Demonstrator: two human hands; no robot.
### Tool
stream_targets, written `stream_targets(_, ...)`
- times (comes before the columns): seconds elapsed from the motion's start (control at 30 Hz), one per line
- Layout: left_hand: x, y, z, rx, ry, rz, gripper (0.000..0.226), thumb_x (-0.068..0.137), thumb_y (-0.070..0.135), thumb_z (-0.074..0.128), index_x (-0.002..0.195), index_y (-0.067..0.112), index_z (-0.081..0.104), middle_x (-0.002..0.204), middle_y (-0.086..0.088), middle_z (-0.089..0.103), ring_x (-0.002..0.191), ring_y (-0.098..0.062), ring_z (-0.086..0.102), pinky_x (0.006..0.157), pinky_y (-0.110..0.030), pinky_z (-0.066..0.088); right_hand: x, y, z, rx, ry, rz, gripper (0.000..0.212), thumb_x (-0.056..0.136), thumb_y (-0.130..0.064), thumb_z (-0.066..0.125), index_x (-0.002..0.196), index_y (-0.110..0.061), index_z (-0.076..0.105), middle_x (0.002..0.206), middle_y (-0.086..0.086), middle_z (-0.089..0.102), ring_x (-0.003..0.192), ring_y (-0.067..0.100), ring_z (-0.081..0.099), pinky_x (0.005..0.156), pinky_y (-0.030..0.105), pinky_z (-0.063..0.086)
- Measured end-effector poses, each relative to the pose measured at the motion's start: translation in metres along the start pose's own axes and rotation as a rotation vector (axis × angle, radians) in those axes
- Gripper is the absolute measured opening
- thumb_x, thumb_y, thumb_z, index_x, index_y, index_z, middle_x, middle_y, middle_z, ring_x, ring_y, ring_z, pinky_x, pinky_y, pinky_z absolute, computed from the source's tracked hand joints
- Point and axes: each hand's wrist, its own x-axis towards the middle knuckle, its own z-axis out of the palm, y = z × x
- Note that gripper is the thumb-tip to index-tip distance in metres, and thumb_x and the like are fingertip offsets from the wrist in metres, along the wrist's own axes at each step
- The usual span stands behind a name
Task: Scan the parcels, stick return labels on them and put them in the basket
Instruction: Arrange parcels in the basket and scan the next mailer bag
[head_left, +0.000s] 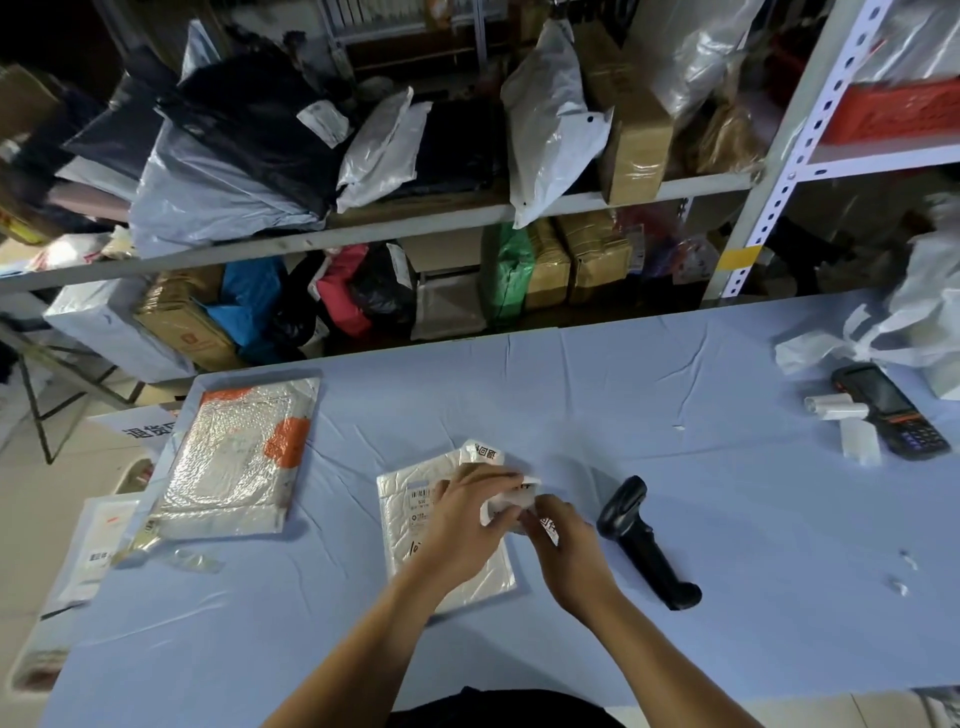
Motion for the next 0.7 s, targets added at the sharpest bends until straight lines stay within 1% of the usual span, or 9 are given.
stream_targets(0.07, 0.001, 0.000, 0.002, -0.032, -0.038, -0.016, 0.026, 0.086, 0.021, 0.072, 0.110, 0.031, 0.073, 0.105, 0.026, 0.063, 0.109, 0.002, 0.054, 0.099, -0.028, 0.039, -0.002, 0.001, -0.002, -0.035, 0.012, -0.076, 0.016, 0.102, -0.020, 0.052, 0.100, -0.027, 0.066, 0.100, -0.015, 0.067, 0.099, 0.012, 0.062, 0.091, 0.044, 0.049)
stream_targets(0.13, 0.002, 0.000, 0.004, -0.105, -0.059, -0.056, 0.022, 0.086, 0.019, 0.072, 0.106, 0.028, 0.074, 0.101, 0.022, 0.066, 0.100, 0.003, 0.058, 0.091, -0.012, 0.038, -0.003, 0.002, -0.004, -0.042, 0.050, -0.122, 0.015, 0.102, -0.017, 0.053, 0.101, -0.022, 0.067, 0.101, -0.017, 0.064, 0.099, 0.014, 0.060, 0.089, 0.046, 0.048)
stream_targets(0.2, 0.002, 0.000, 0.004, -0.168, -0.064, -0.114, 0.016, 0.087, 0.021, 0.072, 0.102, 0.025, 0.076, 0.100, 0.017, 0.069, 0.097, 0.006, 0.059, 0.082, -0.004, 0.036, -0.005, 0.001, -0.006, 0.011, 0.092, -0.123, 0.013, 0.100, -0.017, 0.058, 0.101, -0.022, 0.070, 0.104, -0.018, 0.064, 0.100, 0.014, 0.062, 0.088, 0.046, 0.050)
stream_targets(0.3, -0.001, 0.001, 0.005, -0.163, -0.071, -0.137, 0.011, 0.088, 0.023, 0.071, 0.098, 0.025, 0.076, 0.097, 0.017, 0.071, 0.095, 0.010, 0.058, 0.078, -0.002, 0.036, -0.007, 0.000, -0.007, 0.010, 0.113, -0.136, 0.012, 0.099, -0.020, 0.060, 0.102, -0.021, 0.072, 0.105, -0.018, 0.064, 0.099, 0.011, 0.064, 0.088, 0.042, 0.051)
stream_targets(0.43, -0.003, 0.003, 0.005, -0.229, -0.047, -0.180, 0.006, 0.089, 0.028, 0.070, 0.090, 0.026, 0.076, 0.088, 0.018, 0.072, 0.088, 0.007, 0.062, 0.073, -0.003, 0.037, -0.008, -0.003, -0.009, -0.025, 0.101, -0.167, 0.011, 0.099, -0.021, 0.060, 0.102, -0.022, 0.070, 0.098, -0.021, 0.064, 0.090, 0.006, 0.065, 0.080, 0.031, 0.054)
stream_targets(0.5, -0.004, 0.005, 0.004, -0.253, -0.024, -0.204, 0.008, 0.089, 0.028, 0.069, 0.085, 0.025, 0.075, 0.084, 0.018, 0.071, 0.085, 0.005, 0.062, 0.070, -0.004, 0.038, -0.007, -0.002, -0.007, -0.058, 0.088, -0.152, 0.012, 0.098, -0.017, 0.060, 0.105, -0.019, 0.070, 0.099, -0.020, 0.064, 0.090, 0.008, 0.066, 0.081, 0.030, 0.054)
stream_targets(0.57, -0.004, 0.005, 0.002, -0.295, 0.043, -0.238, 0.014, 0.091, 0.020, 0.067, 0.080, 0.028, 0.072, 0.082, 0.021, 0.070, 0.082, 0.005, 0.062, 0.068, -0.005, 0.039, -0.007, 0.002, -0.003, -0.091, 0.099, -0.114, 0.014, 0.097, -0.014, 0.061, 0.108, -0.015, 0.070, 0.103, -0.016, 0.063, 0.093, 0.010, 0.065, 0.083, 0.031, 0.054)
stream_targets(0.63, -0.003, 0.005, -0.001, -0.359, 0.161, -0.301, 0.023, 0.091, 0.014, 0.066, 0.076, 0.032, 0.069, 0.080, 0.023, 0.069, 0.076, 0.005, 0.063, 0.066, -0.006, 0.042, -0.005, 0.008, 0.000, -0.129, 0.110, -0.031, 0.015, 0.098, -0.017, 0.060, 0.108, -0.013, 0.070, 0.108, -0.010, 0.064, 0.098, 0.013, 0.063, 0.085, 0.028, 0.051)
stream_targets(0.7, -0.002, 0.004, -0.006, -0.443, 0.299, -0.396, 0.023, 0.091, 0.014, 0.066, 0.074, 0.031, 0.068, 0.075, 0.019, 0.069, 0.066, 0.003, 0.061, 0.062, -0.010, 0.045, -0.004, 0.014, 0.000, -0.153, 0.116, 0.099, 0.016, 0.100, -0.020, 0.056, 0.104, -0.012, 0.069, 0.109, -0.004, 0.064, 0.100, 0.014, 0.061, 0.081, 0.024, 0.046)
